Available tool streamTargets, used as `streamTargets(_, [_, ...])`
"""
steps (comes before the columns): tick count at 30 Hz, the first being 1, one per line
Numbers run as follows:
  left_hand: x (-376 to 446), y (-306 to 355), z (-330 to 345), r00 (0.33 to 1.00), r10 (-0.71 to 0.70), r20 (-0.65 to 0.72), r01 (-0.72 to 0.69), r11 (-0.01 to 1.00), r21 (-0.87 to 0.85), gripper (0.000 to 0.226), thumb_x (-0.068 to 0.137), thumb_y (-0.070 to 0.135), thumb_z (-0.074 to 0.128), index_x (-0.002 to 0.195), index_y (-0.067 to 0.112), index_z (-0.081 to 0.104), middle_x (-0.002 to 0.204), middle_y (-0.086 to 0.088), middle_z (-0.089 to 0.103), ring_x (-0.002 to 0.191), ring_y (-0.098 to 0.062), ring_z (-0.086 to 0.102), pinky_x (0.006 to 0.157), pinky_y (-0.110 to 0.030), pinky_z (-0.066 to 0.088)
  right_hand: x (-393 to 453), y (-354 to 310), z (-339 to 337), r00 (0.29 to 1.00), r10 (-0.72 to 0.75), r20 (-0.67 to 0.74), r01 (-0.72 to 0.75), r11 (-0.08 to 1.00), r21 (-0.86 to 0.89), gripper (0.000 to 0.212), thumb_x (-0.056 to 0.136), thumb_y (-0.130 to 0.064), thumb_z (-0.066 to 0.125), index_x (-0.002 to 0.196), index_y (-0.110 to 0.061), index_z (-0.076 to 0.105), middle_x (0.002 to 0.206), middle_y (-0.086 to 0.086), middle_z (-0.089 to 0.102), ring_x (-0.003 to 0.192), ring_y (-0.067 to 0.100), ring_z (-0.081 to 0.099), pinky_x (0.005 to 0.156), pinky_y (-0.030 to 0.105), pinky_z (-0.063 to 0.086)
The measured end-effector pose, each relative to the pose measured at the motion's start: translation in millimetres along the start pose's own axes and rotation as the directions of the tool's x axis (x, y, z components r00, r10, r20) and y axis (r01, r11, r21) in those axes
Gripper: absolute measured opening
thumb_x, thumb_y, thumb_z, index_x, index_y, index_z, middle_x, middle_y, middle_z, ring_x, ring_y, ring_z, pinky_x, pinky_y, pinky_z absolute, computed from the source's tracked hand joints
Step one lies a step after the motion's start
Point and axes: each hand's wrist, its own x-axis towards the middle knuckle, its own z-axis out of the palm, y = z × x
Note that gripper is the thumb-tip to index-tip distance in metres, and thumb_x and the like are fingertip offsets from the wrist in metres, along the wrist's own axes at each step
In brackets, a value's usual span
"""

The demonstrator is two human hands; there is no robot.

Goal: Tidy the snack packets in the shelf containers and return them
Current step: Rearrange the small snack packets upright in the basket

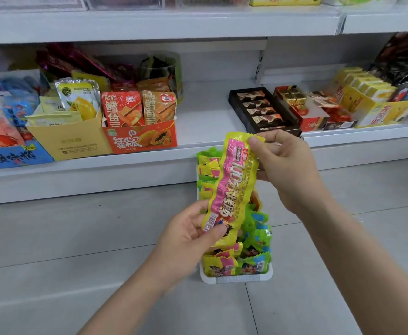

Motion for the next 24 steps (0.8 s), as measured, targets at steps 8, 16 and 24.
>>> streamTargets(8, [0, -14, -7, 0.975, -0.161, -0.150, 0.129, 0.971, -0.201, 0.044, 0.070, 0.023, 0.075, 0.109, 0.006, 0.068, 0.102, -0.011, 0.076, 0.080, -0.015, 0.074, 0.061, -0.023, 0.060, 1, 6, -4, 0.999, -0.038, -0.027, 0.039, 0.999, 0.033, 0.006, 0.090, -0.009, 0.070, 0.088, -0.014, 0.069, 0.075, 0.005, 0.077, 0.071, 0.018, 0.074, 0.061, 0.033, 0.062])
streamTargets(16, [1, -13, -9, 0.964, -0.229, -0.137, 0.166, 0.917, -0.362, 0.033, 0.063, 0.026, 0.078, 0.072, 0.011, 0.051, 0.092, -0.012, 0.072, 0.071, -0.010, 0.068, 0.056, -0.019, 0.057, 6, 13, -6, 0.996, 0.032, -0.081, -0.024, 0.995, 0.098, 0.003, 0.090, -0.011, 0.071, 0.092, -0.013, 0.071, 0.079, 0.005, 0.078, 0.072, 0.017, 0.075, 0.064, 0.033, 0.063])
streamTargets(24, [-1, -10, -6, 0.878, 0.397, -0.268, -0.199, 0.811, 0.550, 0.028, 0.084, 0.034, 0.067, 0.071, 0.023, 0.045, 0.085, 0.006, 0.075, 0.079, -0.010, 0.072, 0.064, -0.029, 0.055, -16, 25, 20, 0.983, 0.179, 0.048, -0.176, 0.982, -0.061, 0.080, 0.072, -0.065, 0.073, 0.138, -0.024, 0.053, 0.121, 0.005, 0.070, 0.107, 0.017, 0.069, 0.091, 0.048, 0.057])
